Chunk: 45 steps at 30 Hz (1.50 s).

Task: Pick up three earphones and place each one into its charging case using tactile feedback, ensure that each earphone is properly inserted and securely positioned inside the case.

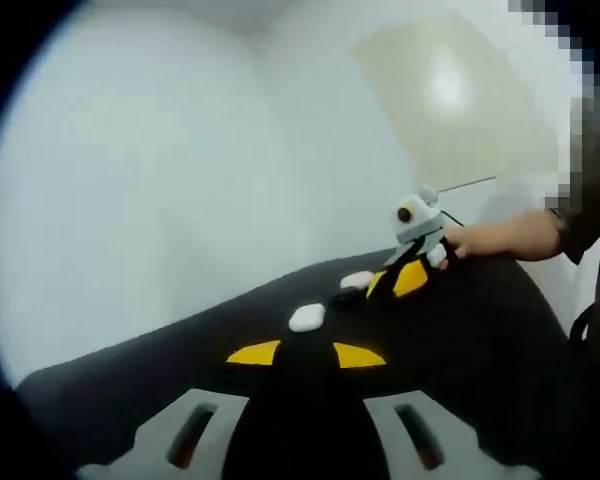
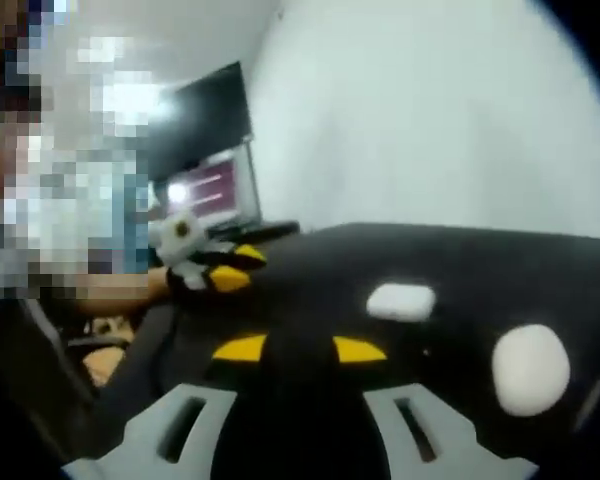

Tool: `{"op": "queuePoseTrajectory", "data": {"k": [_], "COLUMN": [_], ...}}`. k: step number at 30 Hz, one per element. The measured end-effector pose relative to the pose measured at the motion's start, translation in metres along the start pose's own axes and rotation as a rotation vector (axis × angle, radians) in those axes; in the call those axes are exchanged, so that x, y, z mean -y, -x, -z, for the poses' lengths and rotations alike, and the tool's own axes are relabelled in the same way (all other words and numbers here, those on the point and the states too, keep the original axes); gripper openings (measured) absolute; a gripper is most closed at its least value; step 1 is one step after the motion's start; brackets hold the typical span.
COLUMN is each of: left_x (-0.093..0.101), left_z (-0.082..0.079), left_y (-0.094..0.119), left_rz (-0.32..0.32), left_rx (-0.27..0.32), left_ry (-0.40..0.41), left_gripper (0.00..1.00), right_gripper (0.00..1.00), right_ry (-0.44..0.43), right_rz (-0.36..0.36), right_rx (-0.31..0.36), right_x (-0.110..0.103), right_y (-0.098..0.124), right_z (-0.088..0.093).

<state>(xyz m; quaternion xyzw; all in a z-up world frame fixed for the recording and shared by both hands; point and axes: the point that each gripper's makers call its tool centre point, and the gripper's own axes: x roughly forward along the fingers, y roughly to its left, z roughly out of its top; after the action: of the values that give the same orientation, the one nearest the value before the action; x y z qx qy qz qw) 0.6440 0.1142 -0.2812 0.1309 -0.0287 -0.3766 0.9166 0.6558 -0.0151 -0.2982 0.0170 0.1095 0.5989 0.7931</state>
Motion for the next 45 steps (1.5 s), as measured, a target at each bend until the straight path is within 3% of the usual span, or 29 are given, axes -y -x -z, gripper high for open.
{"op": "queuePoseTrajectory", "data": {"k": [17, 38, 45], "left_x": [0.007, 0.007, 0.015], "left_z": [0.011, 0.015, 0.016], "left_y": [-0.001, -0.002, -0.003], "left_rz": [0.001, 0.007, 0.008], "left_rx": [-0.07, -0.09, -0.111], "left_ry": [-0.06, -0.084, -0.106], "left_gripper": [0.16, 0.16, 0.16], "right_gripper": [0.27, 0.28, 0.28], "right_ry": [0.037, 0.056, 0.077], "right_rz": [-0.003, 0.007, 0.004], "right_rx": [0.025, 0.027, 0.02], "right_x": [0.003, 0.005, 0.005], "right_y": [0.003, 0.002, 0.002], "right_z": [-0.004, -0.004, -0.003]}}
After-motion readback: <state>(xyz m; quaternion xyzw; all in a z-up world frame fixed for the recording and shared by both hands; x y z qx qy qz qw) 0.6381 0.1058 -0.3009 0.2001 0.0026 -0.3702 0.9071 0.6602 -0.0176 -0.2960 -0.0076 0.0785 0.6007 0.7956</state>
